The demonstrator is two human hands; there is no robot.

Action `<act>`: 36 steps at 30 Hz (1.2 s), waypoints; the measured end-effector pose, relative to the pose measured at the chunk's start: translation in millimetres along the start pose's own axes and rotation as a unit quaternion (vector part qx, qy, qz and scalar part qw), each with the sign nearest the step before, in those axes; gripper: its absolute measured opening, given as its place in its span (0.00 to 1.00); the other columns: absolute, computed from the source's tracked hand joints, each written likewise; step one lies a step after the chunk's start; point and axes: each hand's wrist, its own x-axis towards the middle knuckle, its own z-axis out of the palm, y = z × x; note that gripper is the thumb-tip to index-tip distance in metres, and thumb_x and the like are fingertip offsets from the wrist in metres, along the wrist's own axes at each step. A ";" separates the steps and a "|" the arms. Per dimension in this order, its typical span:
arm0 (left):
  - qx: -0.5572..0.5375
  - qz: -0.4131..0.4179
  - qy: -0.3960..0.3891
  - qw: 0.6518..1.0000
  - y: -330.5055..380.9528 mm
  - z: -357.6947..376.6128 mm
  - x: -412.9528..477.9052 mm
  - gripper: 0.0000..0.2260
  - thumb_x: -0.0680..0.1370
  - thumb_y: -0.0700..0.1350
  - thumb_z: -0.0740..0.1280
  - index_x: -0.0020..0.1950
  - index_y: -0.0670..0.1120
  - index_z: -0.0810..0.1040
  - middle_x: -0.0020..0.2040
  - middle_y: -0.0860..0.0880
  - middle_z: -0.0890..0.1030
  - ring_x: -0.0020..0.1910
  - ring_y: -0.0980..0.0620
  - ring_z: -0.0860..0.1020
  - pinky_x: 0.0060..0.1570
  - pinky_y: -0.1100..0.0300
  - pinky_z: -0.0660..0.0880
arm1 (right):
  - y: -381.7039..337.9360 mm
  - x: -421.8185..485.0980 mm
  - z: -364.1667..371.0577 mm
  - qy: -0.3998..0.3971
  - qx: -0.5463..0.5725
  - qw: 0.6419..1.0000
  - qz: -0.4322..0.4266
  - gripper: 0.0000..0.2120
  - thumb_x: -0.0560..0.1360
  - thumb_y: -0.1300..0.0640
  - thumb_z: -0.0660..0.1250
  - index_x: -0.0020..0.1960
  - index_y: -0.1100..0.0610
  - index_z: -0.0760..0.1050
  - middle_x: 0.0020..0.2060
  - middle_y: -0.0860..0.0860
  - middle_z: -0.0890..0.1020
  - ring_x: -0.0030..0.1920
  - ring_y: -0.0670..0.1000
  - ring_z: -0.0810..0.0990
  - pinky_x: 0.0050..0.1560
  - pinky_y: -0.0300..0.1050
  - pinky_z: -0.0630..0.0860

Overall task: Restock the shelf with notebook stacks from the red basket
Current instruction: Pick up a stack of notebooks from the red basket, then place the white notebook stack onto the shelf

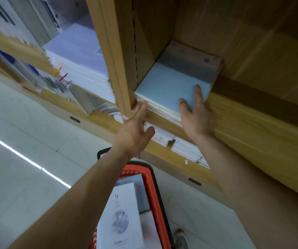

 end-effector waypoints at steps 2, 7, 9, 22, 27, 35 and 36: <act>-0.005 0.002 0.025 1.000 -3.1 -7.3 -11.1 0.29 0.80 0.49 0.66 0.80 0.52 0.60 0.74 0.50 0.71 0.67 0.46 0.74 0.63 0.57 0.70 | 7.9 -7.7 -12.9 0.030 0.006 0.999 -0.016 0.35 0.80 0.37 0.60 0.82 0.44 0.50 0.74 0.57 0.68 0.70 0.61 0.67 0.62 0.51 0.68; -0.014 -0.169 0.020 0.985 -105.5 7.0 -128.8 0.23 0.77 0.52 0.69 0.72 0.51 0.72 0.65 0.51 0.79 0.60 0.50 0.79 0.58 0.55 0.75 | 44.6 -138.3 37.0 0.003 -0.121 0.983 -0.139 0.37 0.77 0.37 0.62 0.80 0.53 0.59 0.75 0.60 0.66 0.71 0.62 0.66 0.63 0.58 0.72; 0.016 -0.247 -0.029 0.968 -157.6 30.4 -173.3 0.26 0.74 0.59 0.68 0.70 0.54 0.71 0.62 0.53 0.79 0.59 0.50 0.79 0.55 0.55 0.76 | 70.5 -181.4 77.6 -0.117 -0.177 0.964 -0.162 0.38 0.76 0.37 0.63 0.79 0.55 0.60 0.74 0.58 0.69 0.72 0.61 0.68 0.65 0.57 0.71; -0.081 -0.414 -0.037 0.906 -324.9 191.5 -262.8 0.37 0.72 0.66 0.70 0.74 0.49 0.65 0.68 0.49 0.75 0.64 0.47 0.76 0.61 0.48 0.76 | 215.9 -268.4 296.4 -0.415 -0.181 0.891 0.029 0.43 0.75 0.35 0.66 0.78 0.61 0.57 0.73 0.62 0.68 0.72 0.62 0.68 0.69 0.54 0.68; -0.135 -0.422 0.007 0.897 -335.4 218.8 -259.4 0.32 0.73 0.61 0.73 0.71 0.48 0.66 0.63 0.50 0.79 0.58 0.49 0.78 0.58 0.53 0.76 | 235.4 -281.2 322.3 -0.389 -0.069 0.916 0.075 0.41 0.73 0.33 0.67 0.74 0.58 0.60 0.65 0.57 0.79 0.63 0.60 0.78 0.53 0.46 0.72; -0.155 -0.437 0.043 0.885 -336.3 223.7 -255.5 0.28 0.71 0.58 0.75 0.66 0.51 0.69 0.55 0.56 0.79 0.52 0.53 0.79 0.52 0.58 0.76 | 238.9 -289.8 333.4 -0.316 0.022 0.941 0.117 0.35 0.70 0.38 0.75 0.71 0.47 0.65 0.54 0.37 0.80 0.54 0.44 0.80 0.49 0.33 0.72; -0.159 -0.439 0.047 0.883 -335.6 223.7 -254.6 0.29 0.71 0.58 0.75 0.66 0.51 0.69 0.56 0.55 0.80 0.52 0.53 0.79 0.52 0.58 0.76 | 238.1 -290.4 334.5 -0.310 0.034 0.942 0.122 0.33 0.70 0.39 0.76 0.70 0.45 0.66 0.52 0.35 0.80 0.53 0.42 0.80 0.47 0.29 0.70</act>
